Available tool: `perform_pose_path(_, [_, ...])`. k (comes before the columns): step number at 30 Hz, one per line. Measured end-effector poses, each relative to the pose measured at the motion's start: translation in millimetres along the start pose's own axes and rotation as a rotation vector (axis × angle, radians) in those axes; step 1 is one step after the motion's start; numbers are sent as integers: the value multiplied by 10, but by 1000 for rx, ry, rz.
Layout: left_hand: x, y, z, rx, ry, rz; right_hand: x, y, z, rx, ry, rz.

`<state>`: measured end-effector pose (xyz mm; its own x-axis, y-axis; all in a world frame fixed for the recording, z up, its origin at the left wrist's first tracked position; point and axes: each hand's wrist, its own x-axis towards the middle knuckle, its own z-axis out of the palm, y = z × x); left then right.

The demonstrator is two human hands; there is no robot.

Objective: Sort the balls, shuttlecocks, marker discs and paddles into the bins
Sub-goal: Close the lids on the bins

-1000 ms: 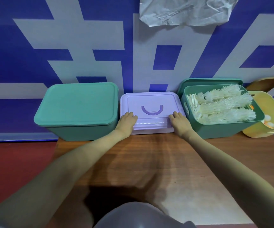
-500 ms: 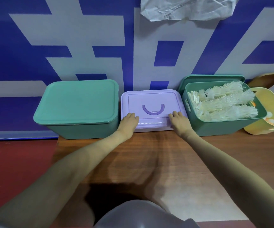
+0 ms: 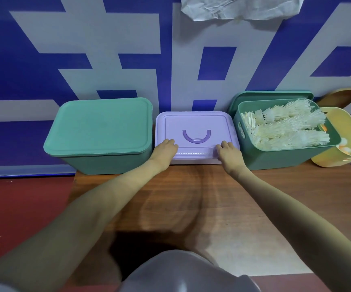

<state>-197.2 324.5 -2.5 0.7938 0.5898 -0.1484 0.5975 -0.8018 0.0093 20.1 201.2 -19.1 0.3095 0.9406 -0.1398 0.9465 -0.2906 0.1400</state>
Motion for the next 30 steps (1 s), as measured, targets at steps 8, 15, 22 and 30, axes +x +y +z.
perform_pose_path(8, [-55,-309,-315,-262,289,7,200,-424,-459,199,16,86])
perform_pose_path(15, [-84,-1542,-557,-375,504,-491,804,-1337,-882,716,-24,-168])
perform_pose_path(22, [270,-2184,-596,-403,363,-359,1566,-1791,-1088,974,25,54])
perform_pose_path(30, [615,-2365,-550,-500,186,-281,1758,-1930,-958,1041,114,107])
